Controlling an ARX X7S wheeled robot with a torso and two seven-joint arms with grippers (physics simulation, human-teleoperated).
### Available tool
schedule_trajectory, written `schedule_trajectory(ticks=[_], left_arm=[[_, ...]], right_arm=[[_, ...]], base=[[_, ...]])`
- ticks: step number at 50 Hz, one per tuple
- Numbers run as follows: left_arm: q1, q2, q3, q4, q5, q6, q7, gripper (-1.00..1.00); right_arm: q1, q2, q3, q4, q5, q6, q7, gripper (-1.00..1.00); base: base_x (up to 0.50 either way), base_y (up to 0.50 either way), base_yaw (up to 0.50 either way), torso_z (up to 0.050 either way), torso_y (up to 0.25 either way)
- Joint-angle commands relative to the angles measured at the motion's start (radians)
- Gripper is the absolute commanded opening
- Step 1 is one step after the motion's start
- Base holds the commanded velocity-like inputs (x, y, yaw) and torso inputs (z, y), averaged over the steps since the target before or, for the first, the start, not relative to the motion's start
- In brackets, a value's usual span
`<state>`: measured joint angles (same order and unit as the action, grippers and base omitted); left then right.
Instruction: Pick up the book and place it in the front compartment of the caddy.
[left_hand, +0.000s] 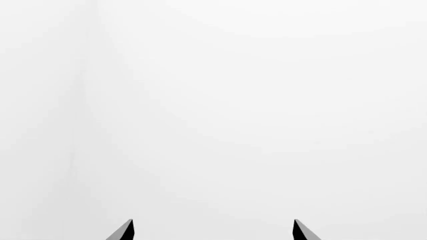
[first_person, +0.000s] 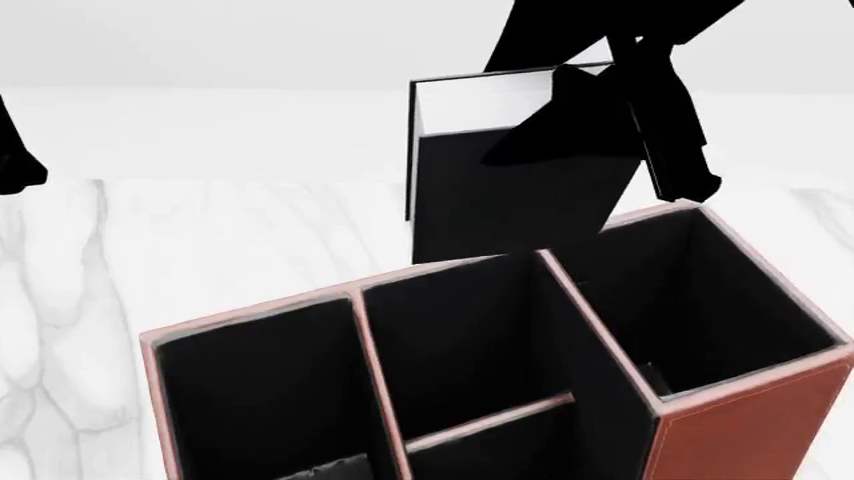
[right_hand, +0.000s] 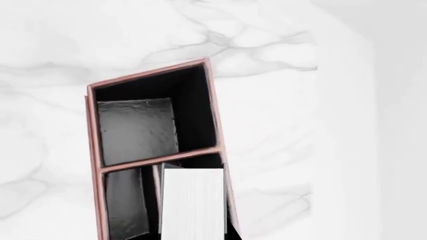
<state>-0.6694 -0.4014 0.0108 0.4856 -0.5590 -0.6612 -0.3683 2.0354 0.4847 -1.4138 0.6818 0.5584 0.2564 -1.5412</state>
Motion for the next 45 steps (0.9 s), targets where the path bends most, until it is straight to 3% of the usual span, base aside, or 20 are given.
schedule_trajectory(ticks=[1, 27, 45], left_arm=[[0.003, -0.001, 0.002, 0.002, -0.003, 0.001, -0.003, 1.0], [0.006, -0.007, 0.003, -0.001, -0.008, 0.007, -0.008, 1.0], [0.001, -0.01, 0.008, -0.011, -0.009, 0.012, -0.007, 1.0]], right_arm=[[-0.032, -0.048, -0.011, 0.09, 0.009, -0.05, 0.005, -1.0], [-0.08, -0.138, -0.131, 0.273, 0.071, -0.098, -0.019, -1.0], [-0.08, -0.126, -0.188, 0.246, 0.121, -0.085, 0.004, -1.0]], base=[[0.0, 0.0, 0.0, 0.0, 0.0], [0.0, 0.0, 0.0, 0.0, 0.001], [0.0, 0.0, 0.0, 0.0, 0.002]])
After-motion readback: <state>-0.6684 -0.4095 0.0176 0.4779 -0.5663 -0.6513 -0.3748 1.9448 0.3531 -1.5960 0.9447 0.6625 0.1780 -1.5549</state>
